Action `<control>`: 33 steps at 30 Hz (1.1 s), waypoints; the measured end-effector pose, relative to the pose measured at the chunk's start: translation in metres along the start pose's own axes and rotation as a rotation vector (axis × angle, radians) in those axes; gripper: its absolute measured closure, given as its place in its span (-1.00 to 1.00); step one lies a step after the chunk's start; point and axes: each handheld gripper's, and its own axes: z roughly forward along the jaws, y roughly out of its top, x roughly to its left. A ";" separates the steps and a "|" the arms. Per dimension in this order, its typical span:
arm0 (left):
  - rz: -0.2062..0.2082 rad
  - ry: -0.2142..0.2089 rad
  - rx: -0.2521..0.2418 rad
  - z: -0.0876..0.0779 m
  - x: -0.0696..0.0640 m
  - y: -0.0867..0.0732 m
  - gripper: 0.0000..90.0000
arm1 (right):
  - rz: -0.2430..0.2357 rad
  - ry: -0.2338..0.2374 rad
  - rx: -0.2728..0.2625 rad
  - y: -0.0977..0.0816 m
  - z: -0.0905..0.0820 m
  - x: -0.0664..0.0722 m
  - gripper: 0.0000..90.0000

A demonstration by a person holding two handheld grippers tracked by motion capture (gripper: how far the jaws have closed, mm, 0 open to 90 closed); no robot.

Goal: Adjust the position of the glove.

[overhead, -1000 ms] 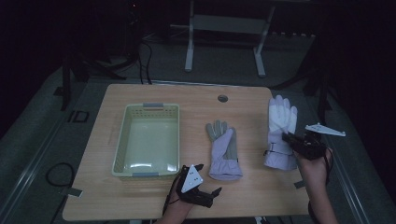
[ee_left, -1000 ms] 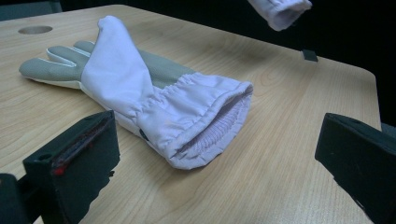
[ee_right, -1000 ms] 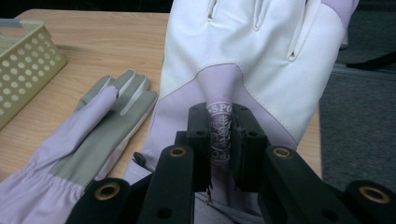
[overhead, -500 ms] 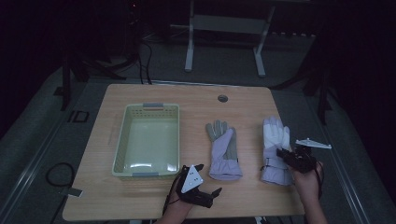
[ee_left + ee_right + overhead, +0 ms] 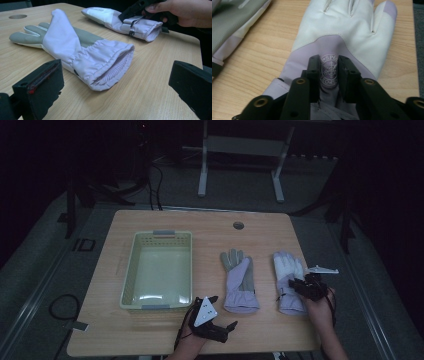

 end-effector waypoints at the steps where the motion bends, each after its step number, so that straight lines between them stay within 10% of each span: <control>1: -0.001 0.000 0.000 0.000 0.000 0.000 -1.00 | -0.005 0.012 -0.006 0.001 -0.001 -0.001 0.49; 13: -0.003 0.001 0.000 0.000 0.000 0.000 -1.00 | -0.075 0.062 0.047 -0.004 -0.001 -0.010 0.17; 27: -0.003 0.003 0.000 0.000 0.000 0.000 -1.00 | -0.048 0.114 0.052 -0.004 0.000 -0.013 0.71; 33: -0.004 0.004 0.001 0.000 0.000 0.000 -1.00 | -0.008 0.126 0.017 0.011 -0.026 -0.016 0.77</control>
